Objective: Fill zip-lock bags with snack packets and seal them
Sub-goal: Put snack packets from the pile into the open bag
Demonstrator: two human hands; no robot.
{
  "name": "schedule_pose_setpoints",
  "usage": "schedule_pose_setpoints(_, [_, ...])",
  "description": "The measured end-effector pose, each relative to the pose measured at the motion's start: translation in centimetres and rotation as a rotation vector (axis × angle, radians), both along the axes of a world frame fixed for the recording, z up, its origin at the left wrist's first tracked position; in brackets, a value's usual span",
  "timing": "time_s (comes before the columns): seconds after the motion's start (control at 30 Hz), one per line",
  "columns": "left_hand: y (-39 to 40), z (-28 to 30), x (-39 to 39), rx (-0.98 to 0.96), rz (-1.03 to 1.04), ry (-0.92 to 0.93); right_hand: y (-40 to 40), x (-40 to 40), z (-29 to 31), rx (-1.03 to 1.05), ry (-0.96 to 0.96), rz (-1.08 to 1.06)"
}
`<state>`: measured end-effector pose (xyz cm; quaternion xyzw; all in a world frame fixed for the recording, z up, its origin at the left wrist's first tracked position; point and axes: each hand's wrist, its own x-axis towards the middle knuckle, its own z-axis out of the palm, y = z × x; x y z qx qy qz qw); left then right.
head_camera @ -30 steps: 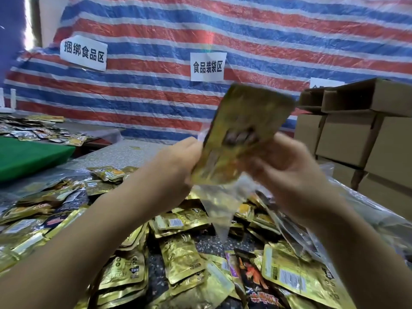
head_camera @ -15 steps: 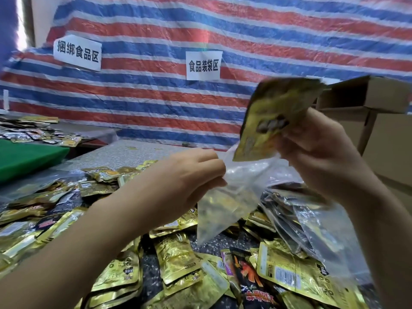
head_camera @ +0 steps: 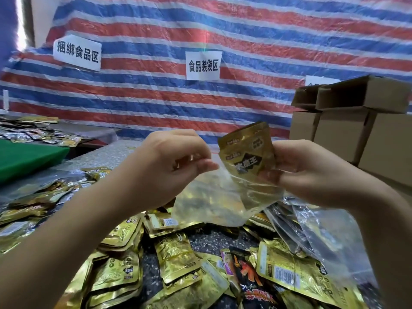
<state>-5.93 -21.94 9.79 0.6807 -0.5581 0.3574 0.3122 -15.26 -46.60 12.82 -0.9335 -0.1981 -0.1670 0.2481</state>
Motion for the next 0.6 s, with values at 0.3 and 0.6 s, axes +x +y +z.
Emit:
schedule_pose_setpoints(0.3, [-0.1, -0.4, -0.4, 0.12, 0.097, -0.037, 2.3, -0.1, -0.9, -0.335, 0.063, -0.128])
schedule_pose_setpoints(0.6, [0.0, 0.0, -0.3, -0.161, 0.181, -0.101, 2.8, 0.5, -0.5, -0.11, -0.332, -0.126])
